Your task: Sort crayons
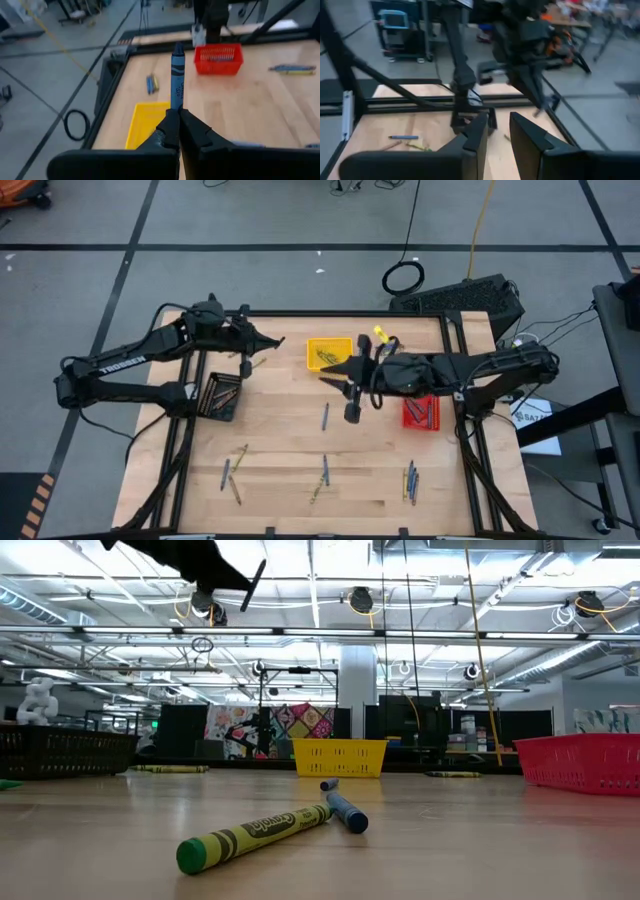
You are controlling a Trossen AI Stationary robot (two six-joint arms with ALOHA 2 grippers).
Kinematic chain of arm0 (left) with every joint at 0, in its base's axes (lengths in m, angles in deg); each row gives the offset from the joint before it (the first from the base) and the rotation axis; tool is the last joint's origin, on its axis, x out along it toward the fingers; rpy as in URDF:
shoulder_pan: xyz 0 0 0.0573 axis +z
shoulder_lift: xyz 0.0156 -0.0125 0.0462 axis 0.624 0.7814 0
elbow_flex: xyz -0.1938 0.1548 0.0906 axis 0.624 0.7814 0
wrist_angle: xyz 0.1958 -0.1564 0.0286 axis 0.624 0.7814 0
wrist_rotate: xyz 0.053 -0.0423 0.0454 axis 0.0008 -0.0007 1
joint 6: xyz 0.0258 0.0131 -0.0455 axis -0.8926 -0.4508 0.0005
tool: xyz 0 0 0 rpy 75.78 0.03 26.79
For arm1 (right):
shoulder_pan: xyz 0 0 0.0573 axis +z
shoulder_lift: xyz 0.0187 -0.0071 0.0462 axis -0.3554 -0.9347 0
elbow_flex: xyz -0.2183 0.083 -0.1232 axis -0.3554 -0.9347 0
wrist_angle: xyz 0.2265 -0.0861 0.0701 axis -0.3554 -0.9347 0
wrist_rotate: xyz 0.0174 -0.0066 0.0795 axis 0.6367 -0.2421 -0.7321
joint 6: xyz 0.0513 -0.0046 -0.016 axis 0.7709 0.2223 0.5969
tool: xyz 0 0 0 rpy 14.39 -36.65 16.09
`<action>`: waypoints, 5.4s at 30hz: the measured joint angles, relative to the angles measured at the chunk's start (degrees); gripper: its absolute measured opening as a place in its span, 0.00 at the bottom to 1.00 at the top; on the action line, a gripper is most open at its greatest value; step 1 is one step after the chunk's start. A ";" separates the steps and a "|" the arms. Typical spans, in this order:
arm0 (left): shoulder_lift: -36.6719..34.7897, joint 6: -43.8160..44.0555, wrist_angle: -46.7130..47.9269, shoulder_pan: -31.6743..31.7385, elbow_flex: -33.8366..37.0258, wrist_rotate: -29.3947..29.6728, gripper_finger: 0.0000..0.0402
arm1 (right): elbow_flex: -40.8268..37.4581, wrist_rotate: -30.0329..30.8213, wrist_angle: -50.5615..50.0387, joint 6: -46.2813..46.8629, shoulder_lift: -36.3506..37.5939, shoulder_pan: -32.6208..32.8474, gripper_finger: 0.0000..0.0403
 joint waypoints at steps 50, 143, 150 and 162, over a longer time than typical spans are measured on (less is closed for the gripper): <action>5.17 0.84 -20.24 -13.33 0.00 -3.54 0.00 | 0.02 -4.67 9.23 -9.11 -7.18 -5.05 0.17; 7.30 6.43 34.32 -13.26 0.04 17.96 0.00 | 0.07 -20.13 -4.06 1.44 -34.11 -15.82 0.25; 7.30 7.30 34.92 -13.26 0.04 18.23 0.00 | 0.04 -19.90 -1.81 1.77 -37.61 -15.85 0.25; 7.30 7.19 34.53 -13.26 0.04 18.23 0.00 | 0.03 -20.02 -1.81 2.53 -38.74 -16.24 0.25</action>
